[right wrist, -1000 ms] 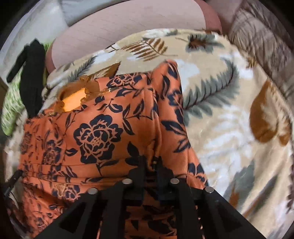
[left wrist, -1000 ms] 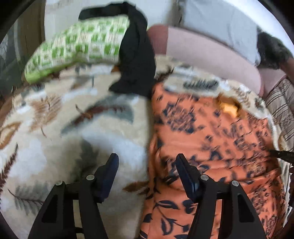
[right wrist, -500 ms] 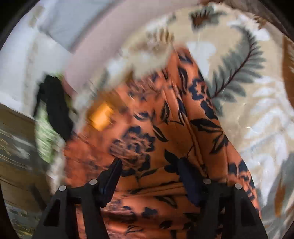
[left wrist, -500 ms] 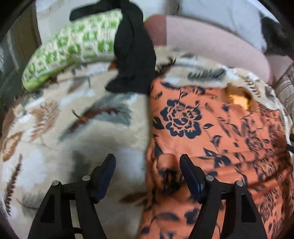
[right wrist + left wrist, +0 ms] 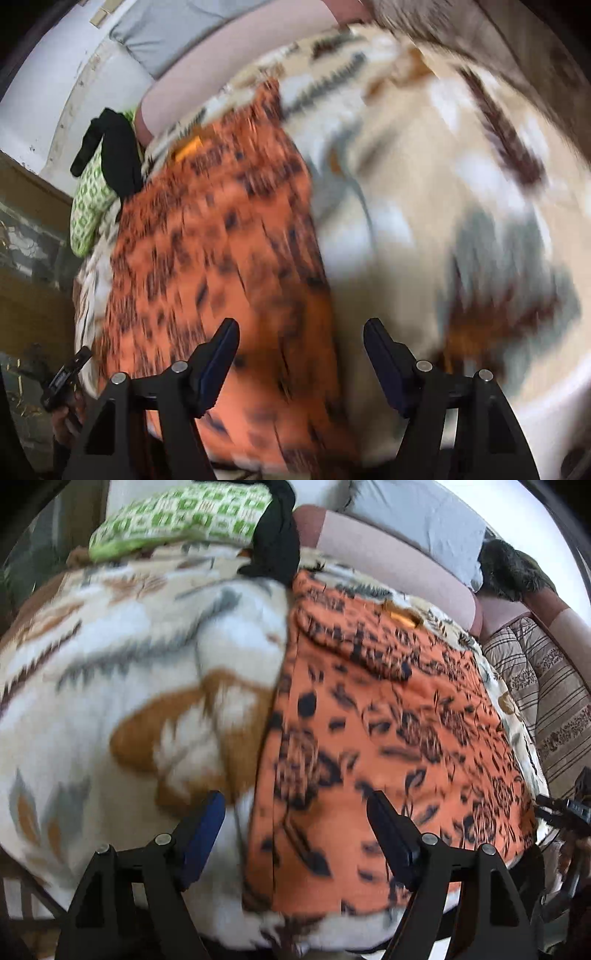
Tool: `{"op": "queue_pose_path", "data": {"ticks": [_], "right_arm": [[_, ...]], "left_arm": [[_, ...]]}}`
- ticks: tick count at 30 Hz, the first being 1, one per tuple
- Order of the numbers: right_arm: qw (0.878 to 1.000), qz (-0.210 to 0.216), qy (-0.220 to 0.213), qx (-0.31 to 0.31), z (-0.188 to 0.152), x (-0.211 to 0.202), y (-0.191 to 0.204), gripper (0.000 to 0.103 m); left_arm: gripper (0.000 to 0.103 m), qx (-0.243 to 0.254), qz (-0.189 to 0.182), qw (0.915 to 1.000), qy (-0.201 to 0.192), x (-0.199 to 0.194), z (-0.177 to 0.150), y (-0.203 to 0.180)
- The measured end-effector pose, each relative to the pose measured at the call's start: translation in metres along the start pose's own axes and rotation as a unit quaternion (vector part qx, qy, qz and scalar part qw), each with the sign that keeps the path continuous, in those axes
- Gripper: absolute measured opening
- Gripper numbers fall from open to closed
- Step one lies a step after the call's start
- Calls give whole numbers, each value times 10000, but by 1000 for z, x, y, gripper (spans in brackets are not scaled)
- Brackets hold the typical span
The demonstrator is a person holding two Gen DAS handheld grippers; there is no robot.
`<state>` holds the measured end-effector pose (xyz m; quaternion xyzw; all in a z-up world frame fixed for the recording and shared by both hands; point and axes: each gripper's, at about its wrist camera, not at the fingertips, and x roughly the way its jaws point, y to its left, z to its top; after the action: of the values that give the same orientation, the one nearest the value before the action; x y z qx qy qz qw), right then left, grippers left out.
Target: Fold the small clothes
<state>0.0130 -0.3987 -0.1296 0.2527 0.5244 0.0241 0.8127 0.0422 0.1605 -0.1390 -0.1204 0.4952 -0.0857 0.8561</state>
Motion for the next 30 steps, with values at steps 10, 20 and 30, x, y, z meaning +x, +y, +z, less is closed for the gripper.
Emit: {"op": "queue_pose_path", "data": {"ticks": [10,20,30], "right_arm": [[9995,89,103,-276,-30,4,20,54],[9950,862,242,453,-33,3,-11,14],[9952,775,312,505,-40,11,-18,24]], "left_arm": [[79,-138,-136,9992,363,16,-20,-7],[11,-345,-42,9988,343,-2,-23,5],[22,-318,23,9987,408,1,-29,2]]}}
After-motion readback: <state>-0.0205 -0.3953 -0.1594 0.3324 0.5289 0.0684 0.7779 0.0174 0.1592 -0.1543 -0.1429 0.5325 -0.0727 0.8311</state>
